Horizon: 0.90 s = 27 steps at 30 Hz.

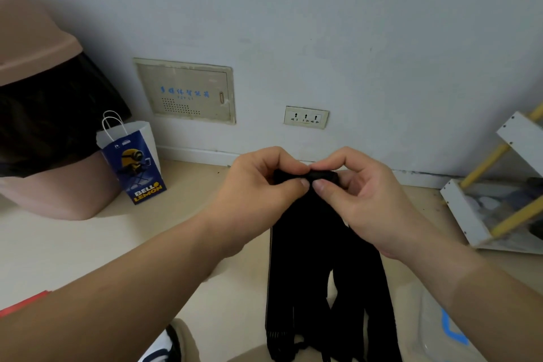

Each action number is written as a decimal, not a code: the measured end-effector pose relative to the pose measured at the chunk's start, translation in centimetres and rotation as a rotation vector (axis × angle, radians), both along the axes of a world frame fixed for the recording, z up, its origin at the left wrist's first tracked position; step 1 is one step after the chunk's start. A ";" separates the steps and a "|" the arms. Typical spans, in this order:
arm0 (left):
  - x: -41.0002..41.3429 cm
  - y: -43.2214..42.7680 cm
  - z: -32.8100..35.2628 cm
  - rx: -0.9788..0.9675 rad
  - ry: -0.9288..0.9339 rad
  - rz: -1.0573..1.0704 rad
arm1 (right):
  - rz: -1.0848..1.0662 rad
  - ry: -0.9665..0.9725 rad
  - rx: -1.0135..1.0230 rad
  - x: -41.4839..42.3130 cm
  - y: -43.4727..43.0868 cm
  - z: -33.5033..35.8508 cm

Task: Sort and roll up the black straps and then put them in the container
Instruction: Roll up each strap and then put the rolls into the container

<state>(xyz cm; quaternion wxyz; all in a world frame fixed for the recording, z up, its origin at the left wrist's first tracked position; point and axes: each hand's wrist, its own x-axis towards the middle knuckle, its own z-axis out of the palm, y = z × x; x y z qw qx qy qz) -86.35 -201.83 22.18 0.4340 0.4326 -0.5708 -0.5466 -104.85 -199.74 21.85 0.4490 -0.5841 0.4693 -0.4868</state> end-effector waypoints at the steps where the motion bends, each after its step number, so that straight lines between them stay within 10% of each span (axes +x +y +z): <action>1: 0.1 0.0 0.2 0.080 0.048 -0.004 | 0.014 0.058 -0.036 0.0 0.0 -0.1; 10: 0.8 -0.4 -0.2 0.433 0.153 -0.197 | -0.062 0.388 -0.276 0.0 -0.3 0.1; 19: 1.7 -0.6 -0.6 0.231 0.001 -0.248 | -0.048 0.518 -0.271 0.1 -0.2 0.3; 27: 1.3 0.1 0.1 0.030 -0.168 -0.152 | 0.119 0.066 0.104 -0.3 0.3 1.7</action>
